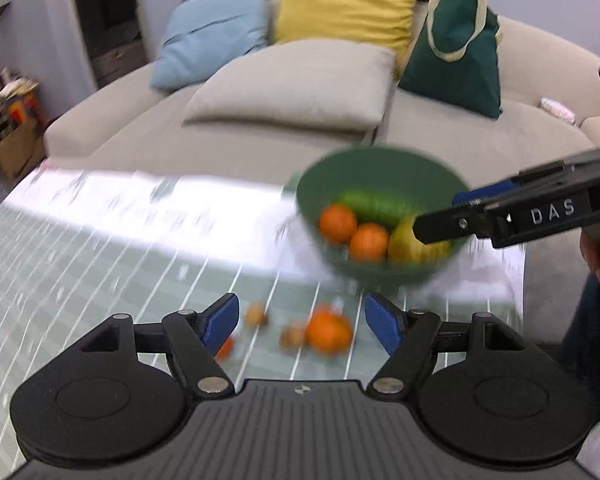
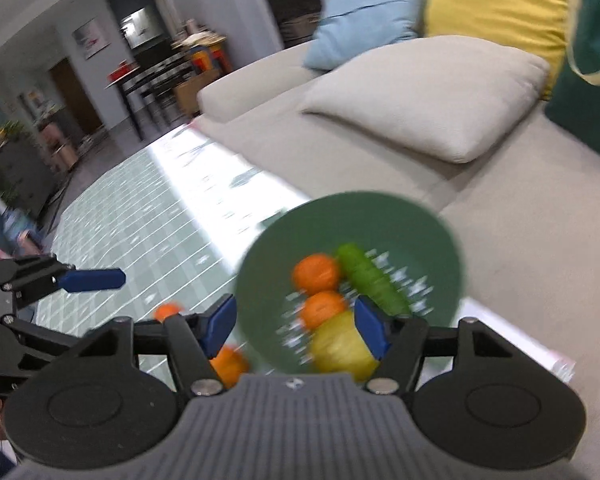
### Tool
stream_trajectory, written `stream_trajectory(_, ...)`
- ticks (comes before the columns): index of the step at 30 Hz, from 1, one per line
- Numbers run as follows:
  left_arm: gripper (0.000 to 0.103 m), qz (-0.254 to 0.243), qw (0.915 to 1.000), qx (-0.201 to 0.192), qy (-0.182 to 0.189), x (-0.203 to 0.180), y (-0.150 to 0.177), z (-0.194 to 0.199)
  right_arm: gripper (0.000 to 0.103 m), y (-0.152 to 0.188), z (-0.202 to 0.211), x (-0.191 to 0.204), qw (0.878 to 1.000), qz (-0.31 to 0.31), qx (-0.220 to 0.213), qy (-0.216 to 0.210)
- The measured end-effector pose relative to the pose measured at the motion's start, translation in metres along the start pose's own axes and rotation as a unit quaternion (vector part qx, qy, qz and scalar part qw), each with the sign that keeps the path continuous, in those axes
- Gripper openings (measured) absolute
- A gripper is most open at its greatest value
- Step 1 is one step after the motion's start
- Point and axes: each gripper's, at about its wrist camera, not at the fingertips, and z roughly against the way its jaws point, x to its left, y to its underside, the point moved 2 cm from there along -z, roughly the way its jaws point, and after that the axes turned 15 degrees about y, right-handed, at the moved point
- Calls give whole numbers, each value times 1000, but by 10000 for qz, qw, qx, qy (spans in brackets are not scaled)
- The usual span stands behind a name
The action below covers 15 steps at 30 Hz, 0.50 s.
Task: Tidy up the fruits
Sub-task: 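Withdraw both grippers and move toward the remaining fruit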
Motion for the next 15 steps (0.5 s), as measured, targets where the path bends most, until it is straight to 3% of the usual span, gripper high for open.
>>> stream_trajectory(3, 85, 59, 9995, 139, -270, -4, 33, 15, 63, 20, 3, 28, 9994, 317, 123, -9)
stream_trajectory(6, 85, 316, 9988, 187, -311, -1, 57, 27, 63, 33, 2, 46, 9979, 608, 204, 17)
stream_trajectory(15, 85, 1022, 9936, 5, -473, 20, 96, 46, 63, 51, -16, 67, 9922, 1151, 447, 190)
